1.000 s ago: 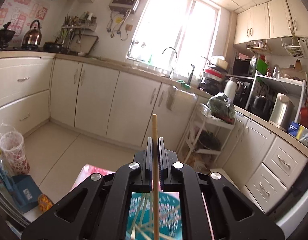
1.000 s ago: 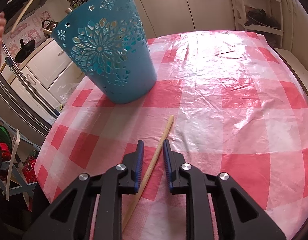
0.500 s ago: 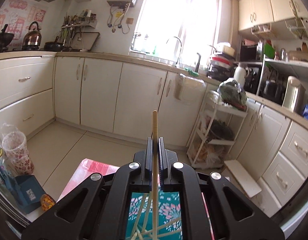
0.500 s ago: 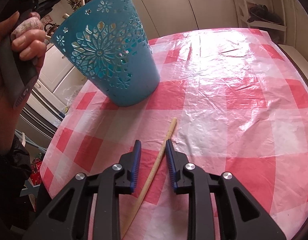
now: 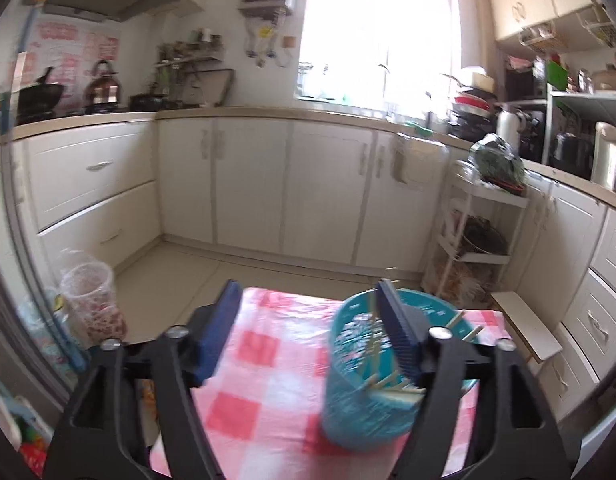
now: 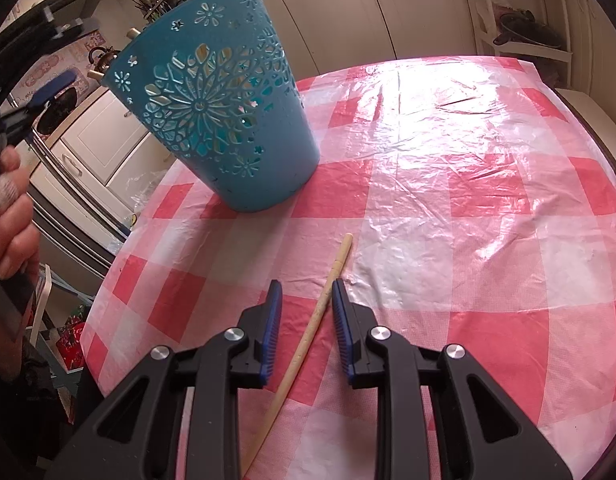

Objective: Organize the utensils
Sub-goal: 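Close the right gripper on the last loose chopstick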

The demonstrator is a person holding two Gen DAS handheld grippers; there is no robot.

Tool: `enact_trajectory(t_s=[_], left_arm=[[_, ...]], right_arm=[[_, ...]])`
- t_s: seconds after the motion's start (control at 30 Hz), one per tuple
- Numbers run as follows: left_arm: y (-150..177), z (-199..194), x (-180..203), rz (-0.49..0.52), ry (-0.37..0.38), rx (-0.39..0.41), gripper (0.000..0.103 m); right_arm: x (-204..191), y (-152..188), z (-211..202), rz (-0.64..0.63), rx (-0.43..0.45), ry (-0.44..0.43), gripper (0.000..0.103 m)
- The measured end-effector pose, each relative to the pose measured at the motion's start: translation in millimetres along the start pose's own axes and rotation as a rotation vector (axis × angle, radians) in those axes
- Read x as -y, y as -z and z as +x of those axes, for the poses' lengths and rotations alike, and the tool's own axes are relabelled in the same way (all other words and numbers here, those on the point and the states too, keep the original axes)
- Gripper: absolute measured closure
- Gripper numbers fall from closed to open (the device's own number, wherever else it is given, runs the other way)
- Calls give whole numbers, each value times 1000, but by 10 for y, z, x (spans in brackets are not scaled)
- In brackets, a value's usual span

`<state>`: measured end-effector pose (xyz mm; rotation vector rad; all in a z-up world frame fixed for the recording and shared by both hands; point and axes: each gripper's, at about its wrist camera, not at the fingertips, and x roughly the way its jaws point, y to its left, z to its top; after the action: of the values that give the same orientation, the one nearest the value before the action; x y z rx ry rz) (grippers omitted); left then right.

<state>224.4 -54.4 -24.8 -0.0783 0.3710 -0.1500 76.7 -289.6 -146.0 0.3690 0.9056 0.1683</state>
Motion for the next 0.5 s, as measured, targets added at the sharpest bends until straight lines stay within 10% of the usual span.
enact_trajectory(t_s=[0.37,0.5], left_arm=[[1062,322,-802,-106,-110,-308,12],[1195,413,-742,-69,-85,-362,12]], right_arm=[[-390,77,92,-208,-14,223,87],[-372,34,105,-249,-65,185,96]])
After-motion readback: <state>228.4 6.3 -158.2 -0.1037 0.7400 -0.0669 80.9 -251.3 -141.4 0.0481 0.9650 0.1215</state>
